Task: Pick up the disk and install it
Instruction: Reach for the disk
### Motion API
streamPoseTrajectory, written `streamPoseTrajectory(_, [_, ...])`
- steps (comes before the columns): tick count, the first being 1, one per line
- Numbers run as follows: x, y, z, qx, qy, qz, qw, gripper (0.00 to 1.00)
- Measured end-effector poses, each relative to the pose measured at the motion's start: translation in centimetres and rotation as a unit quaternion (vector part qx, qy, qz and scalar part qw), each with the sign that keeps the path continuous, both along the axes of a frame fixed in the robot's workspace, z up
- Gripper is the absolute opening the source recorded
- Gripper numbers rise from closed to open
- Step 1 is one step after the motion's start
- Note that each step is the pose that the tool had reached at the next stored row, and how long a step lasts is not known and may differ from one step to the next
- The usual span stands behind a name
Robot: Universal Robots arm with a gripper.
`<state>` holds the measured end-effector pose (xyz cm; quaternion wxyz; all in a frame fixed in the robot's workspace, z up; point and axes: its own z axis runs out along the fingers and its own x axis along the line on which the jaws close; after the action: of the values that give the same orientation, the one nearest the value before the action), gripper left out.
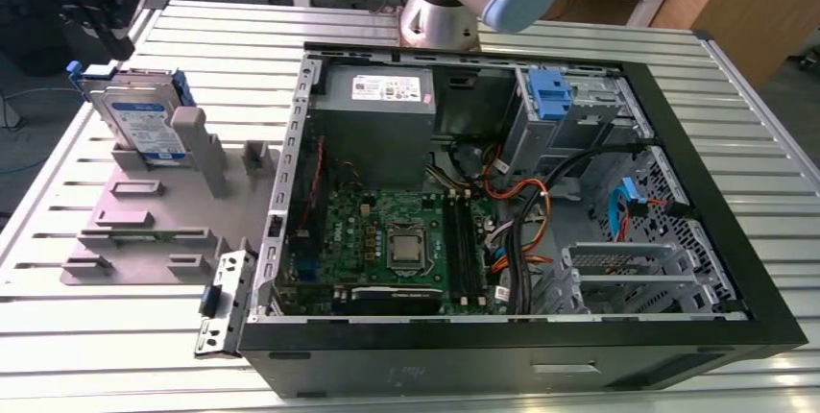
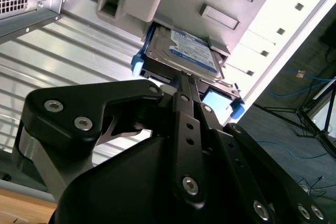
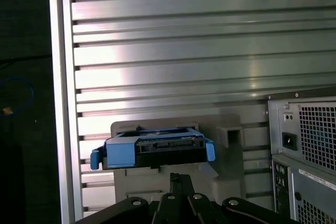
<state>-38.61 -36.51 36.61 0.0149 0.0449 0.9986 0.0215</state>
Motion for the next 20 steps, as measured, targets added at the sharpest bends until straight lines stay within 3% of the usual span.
streamPoseTrajectory(8, [-1.05,0.49,-0.42,0.0,0.0,0.0,1.0,0.11])
streamPoseTrajectory(20, [-1.13,0.56,-0.62,0.0,0.0,0.003,1.0,0.11])
